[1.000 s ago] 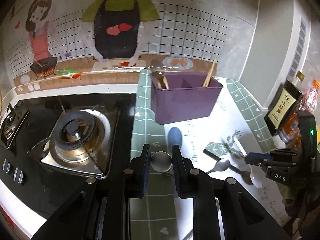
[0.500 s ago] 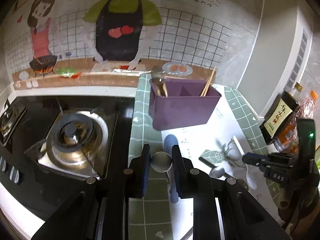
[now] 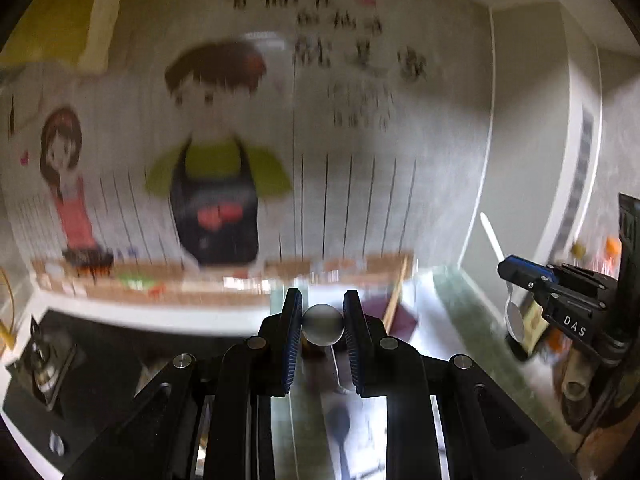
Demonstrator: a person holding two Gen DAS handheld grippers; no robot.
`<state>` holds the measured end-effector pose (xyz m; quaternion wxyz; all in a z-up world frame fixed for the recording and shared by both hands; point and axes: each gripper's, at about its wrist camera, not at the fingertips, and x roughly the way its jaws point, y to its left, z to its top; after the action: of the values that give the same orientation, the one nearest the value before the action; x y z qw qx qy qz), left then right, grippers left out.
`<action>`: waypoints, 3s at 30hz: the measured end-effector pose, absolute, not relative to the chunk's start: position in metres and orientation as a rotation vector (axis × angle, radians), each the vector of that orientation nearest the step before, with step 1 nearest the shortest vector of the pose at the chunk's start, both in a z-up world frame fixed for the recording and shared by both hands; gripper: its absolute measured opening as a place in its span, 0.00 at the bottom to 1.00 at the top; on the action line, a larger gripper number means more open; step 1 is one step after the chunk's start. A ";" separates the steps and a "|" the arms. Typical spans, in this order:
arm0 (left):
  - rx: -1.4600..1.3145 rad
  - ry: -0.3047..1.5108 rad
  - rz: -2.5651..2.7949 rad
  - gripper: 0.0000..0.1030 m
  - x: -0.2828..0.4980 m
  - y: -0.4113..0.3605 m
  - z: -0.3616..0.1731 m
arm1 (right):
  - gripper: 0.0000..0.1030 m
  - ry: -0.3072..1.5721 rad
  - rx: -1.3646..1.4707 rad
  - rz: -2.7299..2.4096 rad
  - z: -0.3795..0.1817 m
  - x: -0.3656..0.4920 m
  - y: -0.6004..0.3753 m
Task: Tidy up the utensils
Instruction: 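Lift both held spoons over the purple caddy and open both tools, then lower the left tool onto the small metal spatula and close on its handle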
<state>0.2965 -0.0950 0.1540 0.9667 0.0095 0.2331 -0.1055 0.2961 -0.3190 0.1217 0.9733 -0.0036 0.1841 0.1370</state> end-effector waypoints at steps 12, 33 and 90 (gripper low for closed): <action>-0.072 0.412 -0.213 0.21 0.368 -0.092 0.197 | 0.08 0.199 0.130 0.279 0.165 0.367 -0.325; -0.126 0.627 -0.204 0.21 0.436 -0.092 0.099 | 0.08 0.474 0.204 0.263 0.024 0.463 -0.293; 0.277 1.138 -0.526 0.66 0.215 -0.156 -0.100 | 0.41 1.101 -0.091 0.258 -0.091 0.264 -0.350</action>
<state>0.2150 -0.1557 -0.1005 0.8010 0.1293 0.5305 -0.2454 0.2637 -0.3502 -0.0910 0.8434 -0.0431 0.5215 0.1220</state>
